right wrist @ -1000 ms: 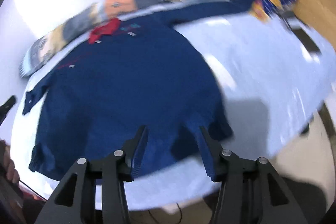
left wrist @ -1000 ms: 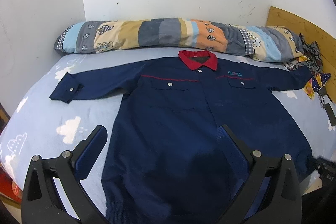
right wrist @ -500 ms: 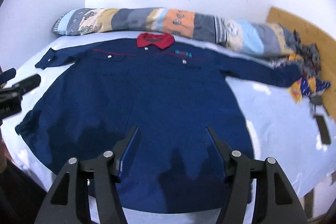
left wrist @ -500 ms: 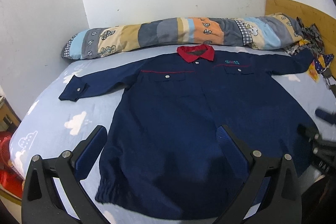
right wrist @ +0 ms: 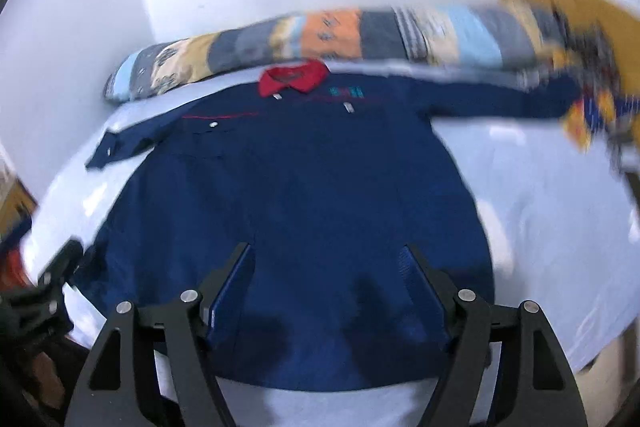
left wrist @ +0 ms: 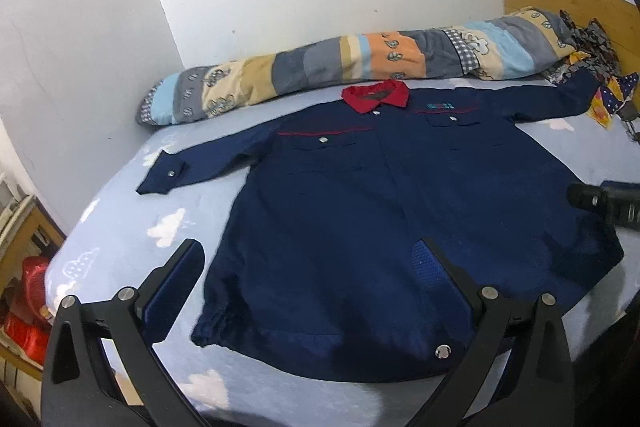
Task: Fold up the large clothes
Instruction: 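Move the open right tool to the jacket sleeve cuff beside the clothes pile, then close the right tool on the navy sleeve cuff, then lift the sleeve with the right tool, lay it across the jacket front, release, then move the open left tool to the other sleeve's buttoned cuff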
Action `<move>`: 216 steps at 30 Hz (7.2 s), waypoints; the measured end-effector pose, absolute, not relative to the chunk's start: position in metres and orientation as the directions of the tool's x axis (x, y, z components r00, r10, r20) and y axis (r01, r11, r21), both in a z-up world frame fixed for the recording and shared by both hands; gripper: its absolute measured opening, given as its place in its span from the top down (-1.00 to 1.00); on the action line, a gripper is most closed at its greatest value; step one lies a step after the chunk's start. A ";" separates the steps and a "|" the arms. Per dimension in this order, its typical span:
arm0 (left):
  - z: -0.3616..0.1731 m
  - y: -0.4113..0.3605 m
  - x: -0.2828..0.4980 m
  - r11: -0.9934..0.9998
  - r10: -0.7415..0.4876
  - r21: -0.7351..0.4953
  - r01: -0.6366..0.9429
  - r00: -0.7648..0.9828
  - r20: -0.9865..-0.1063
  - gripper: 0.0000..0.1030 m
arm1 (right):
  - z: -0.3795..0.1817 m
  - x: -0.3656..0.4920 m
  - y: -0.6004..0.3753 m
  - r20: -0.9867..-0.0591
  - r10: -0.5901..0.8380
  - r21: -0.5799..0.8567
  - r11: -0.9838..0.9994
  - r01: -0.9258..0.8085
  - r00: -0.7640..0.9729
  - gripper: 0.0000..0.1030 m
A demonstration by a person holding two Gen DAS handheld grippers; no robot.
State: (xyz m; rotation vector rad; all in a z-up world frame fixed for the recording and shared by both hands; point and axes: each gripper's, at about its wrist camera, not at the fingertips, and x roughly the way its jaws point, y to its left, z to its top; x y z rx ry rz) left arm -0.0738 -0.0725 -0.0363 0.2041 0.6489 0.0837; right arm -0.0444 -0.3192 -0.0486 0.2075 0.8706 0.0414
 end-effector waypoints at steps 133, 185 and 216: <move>-0.040 0.046 0.086 0.992 -0.097 -0.128 0.008 0.694 -0.713 -1.00 | -0.134 0.279 -0.050 -0.847 0.440 0.383 0.894 -0.232 0.297 0.19; -0.040 0.136 0.099 0.929 0.111 -0.145 -0.341 0.629 -0.770 -1.00 | -0.045 0.117 -0.265 -0.715 0.257 0.325 0.946 -0.016 0.651 0.06; -0.139 0.305 0.244 0.795 0.521 0.603 -0.064 0.579 -0.627 0.53 | -0.062 0.128 -0.280 -0.768 0.315 0.387 0.922 0.013 0.557 0.02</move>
